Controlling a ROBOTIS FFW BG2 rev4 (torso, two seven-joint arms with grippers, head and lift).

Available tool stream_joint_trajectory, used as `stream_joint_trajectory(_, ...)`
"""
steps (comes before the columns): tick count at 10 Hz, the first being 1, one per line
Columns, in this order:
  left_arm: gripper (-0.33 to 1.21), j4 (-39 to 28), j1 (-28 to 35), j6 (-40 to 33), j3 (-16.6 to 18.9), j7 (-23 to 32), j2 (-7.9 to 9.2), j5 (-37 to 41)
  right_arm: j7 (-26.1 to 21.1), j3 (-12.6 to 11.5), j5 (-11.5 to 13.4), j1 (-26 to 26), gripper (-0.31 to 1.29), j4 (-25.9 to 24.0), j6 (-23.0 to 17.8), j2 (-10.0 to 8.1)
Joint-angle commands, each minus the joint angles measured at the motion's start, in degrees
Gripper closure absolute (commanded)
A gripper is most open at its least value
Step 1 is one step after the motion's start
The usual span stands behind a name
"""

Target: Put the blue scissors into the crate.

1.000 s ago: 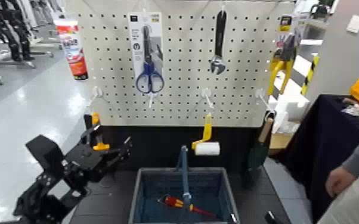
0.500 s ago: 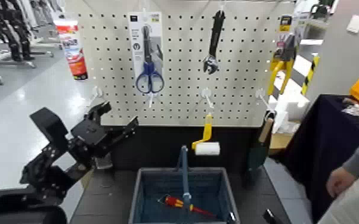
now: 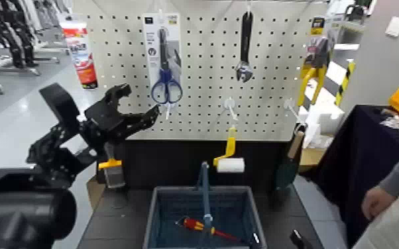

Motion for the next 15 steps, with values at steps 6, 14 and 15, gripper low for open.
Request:
stream_joint_trajectory(6,0.37,6.98,-12.32,-0.59,-5.3,-5.04,3.32,1.42,1.04,0.93,-0.7,-1.51,0.18,0.79,0.25,-0.35)
stream_joint_trajectory(14,1.15,5.93,-13.64,1.7,-7.06,-2.4,3.94,-1.3,1.48,0.75,-0.96,-1.6,0.18,0.97,0.07,-0.44)
stream_joint_trajectory(15,1.15,5.93,-13.64,1.52,-7.06,-2.4,4.11,-1.3,1.48,0.75,-0.96,-1.6,0.18,0.97,0.25,-0.44)
